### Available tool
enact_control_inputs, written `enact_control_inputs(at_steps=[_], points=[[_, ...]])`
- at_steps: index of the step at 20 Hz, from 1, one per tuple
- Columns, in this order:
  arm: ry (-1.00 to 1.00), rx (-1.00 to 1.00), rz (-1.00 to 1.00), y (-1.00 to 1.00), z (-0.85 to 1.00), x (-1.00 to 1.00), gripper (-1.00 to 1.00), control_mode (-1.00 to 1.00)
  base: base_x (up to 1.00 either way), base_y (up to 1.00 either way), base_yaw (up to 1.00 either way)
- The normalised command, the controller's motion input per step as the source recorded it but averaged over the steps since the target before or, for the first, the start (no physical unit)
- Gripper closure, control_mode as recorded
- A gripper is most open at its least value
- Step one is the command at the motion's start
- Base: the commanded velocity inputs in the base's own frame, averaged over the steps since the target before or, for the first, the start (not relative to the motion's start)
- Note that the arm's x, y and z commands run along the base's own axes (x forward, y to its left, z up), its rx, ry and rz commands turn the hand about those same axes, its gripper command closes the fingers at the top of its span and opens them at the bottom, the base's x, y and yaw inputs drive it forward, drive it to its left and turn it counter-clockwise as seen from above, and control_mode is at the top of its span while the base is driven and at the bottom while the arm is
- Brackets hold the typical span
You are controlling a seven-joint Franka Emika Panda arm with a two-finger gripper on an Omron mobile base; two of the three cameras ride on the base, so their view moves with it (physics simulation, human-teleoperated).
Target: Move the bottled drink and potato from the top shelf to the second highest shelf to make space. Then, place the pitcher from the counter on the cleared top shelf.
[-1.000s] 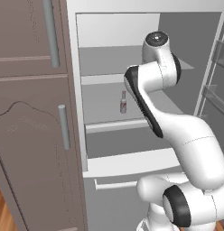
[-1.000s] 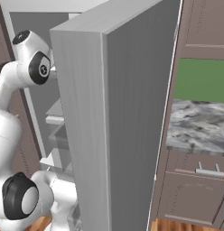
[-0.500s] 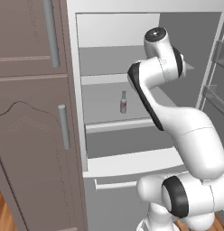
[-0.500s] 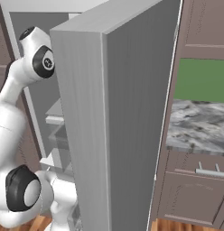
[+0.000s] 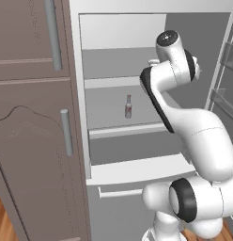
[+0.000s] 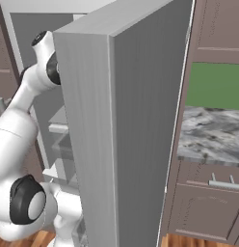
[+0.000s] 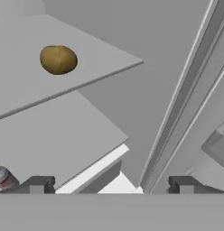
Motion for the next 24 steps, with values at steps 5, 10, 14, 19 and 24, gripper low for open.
enact_control_inputs(at_steps=[5,10,14,19,24], points=[[-0.06,0.00,-0.05,-0.30,0.00,0.31,-1.00,-1.00,0.00,0.00,0.00],[-0.01,0.00,-0.01,-0.28,0.00,0.50,-1.00,-1.00,0.00,0.00,0.00],[0.00,0.00,0.00,-0.19,0.01,0.53,-1.00,-1.00,0.00,0.00,0.00],[0.00,0.00,0.00,-0.02,0.01,0.50,-1.00,-1.00,0.00,0.00,0.00],[0.00,0.00,0.00,-0.13,0.00,0.50,-1.00,-1.00,0.00,0.00,0.00]])
